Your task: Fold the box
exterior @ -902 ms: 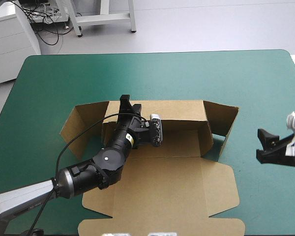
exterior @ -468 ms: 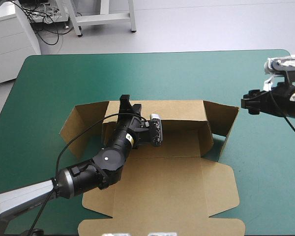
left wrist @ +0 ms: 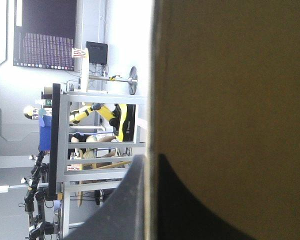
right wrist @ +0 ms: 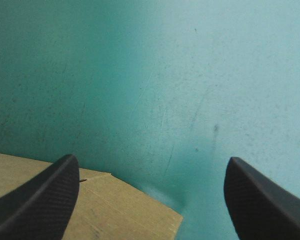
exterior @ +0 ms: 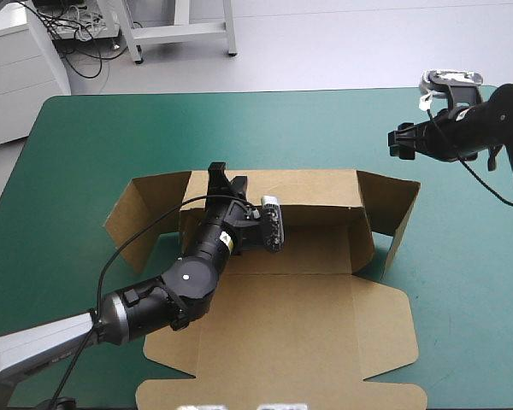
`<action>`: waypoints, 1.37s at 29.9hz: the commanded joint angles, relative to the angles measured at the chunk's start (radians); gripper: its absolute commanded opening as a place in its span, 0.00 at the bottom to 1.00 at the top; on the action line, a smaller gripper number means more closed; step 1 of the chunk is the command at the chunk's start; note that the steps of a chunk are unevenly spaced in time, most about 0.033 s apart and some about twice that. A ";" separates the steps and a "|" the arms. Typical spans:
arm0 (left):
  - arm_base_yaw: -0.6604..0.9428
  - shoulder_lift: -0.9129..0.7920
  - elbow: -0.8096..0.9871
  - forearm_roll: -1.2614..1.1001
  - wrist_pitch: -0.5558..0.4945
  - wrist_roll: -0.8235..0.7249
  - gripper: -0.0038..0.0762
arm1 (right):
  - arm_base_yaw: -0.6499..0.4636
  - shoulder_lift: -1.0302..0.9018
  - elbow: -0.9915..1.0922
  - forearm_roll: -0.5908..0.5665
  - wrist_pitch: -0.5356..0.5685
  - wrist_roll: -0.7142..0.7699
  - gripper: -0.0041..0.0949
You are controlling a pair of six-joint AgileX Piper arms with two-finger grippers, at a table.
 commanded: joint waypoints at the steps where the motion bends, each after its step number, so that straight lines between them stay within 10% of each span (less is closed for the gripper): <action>1: -0.005 -0.028 -0.029 0.075 0.021 -0.030 0.01 | -0.006 0.003 -0.038 0.034 -0.024 -0.016 0.79; 41: -0.005 0.039 -0.029 0.145 0.102 -0.089 0.01 | -0.004 -0.094 0.246 0.108 -0.027 -0.192 0.71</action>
